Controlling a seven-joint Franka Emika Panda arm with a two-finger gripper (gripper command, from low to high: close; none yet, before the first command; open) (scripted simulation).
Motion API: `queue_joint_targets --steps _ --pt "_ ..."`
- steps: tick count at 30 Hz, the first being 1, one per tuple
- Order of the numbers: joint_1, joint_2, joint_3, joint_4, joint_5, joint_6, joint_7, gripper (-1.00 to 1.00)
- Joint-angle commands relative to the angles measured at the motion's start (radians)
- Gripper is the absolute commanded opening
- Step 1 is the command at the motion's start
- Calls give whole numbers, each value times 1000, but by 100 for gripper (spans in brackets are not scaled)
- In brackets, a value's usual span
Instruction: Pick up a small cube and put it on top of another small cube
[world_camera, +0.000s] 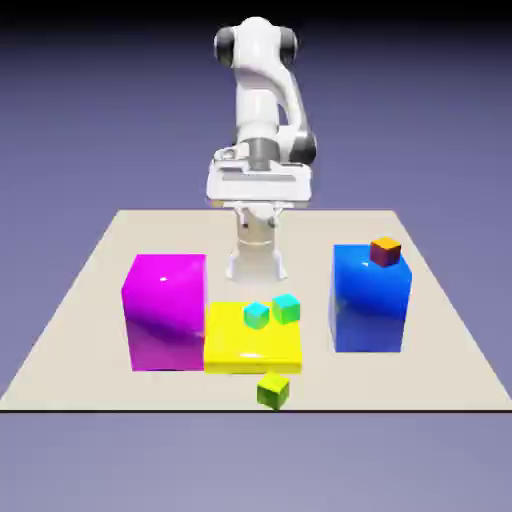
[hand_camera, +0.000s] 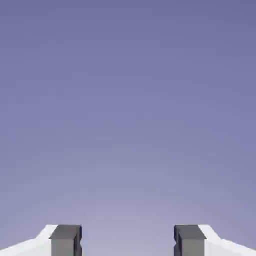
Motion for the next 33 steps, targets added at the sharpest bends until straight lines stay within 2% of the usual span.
queue_joint_targets --steps 1,33 --pt "0 36 9 31 -19 -39 -7 0" --pt "10 1196 304 1024 -630 -1290 -245 0"
